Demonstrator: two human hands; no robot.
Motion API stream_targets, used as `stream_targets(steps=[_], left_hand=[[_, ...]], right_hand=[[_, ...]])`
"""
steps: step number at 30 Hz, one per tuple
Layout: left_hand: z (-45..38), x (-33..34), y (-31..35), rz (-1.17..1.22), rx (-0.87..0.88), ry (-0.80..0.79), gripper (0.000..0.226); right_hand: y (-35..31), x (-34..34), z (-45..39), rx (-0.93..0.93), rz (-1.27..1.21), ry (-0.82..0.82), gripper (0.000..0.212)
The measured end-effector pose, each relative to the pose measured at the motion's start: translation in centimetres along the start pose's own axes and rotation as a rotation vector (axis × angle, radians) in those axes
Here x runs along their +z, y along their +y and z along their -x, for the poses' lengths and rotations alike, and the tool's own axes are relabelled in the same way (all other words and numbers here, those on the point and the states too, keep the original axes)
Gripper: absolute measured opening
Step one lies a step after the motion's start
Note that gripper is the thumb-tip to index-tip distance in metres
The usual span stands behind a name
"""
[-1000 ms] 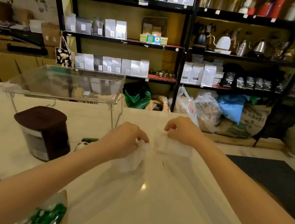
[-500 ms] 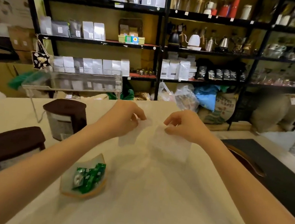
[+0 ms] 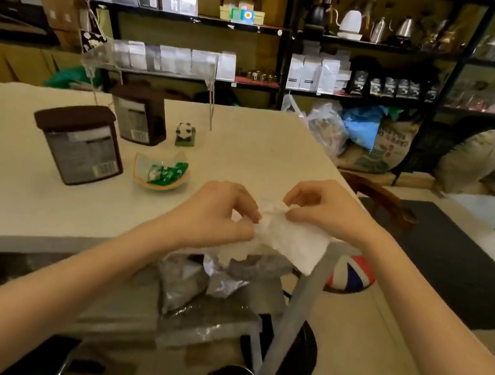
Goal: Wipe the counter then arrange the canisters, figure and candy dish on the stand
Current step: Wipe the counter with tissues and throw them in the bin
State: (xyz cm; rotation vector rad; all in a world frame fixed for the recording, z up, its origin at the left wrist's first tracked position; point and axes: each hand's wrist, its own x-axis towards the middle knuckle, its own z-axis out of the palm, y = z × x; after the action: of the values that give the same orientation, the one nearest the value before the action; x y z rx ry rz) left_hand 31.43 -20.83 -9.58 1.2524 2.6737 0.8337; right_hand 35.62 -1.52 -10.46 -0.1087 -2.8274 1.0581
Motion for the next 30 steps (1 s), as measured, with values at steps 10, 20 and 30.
stream_targets(steps=[10, 20, 30], left_hand=[[7.3, 13.1, -4.2, 0.078, -0.071, -0.344, 0.031], [11.2, 31.8, -16.3, 0.213, -0.471, -0.236, 0.018], [13.3, 50.7, -25.9, 0.179, -0.470, -0.384, 0.026]], right_hand=[[8.5, 10.1, 10.6, 0.370, -0.305, -0.078, 0.024], [24.7, 31.1, 16.3, 0.848, -0.461, 0.039, 0.027], [36.4, 47.5, 15.7, 0.970, -0.423, -0.009, 0.034]])
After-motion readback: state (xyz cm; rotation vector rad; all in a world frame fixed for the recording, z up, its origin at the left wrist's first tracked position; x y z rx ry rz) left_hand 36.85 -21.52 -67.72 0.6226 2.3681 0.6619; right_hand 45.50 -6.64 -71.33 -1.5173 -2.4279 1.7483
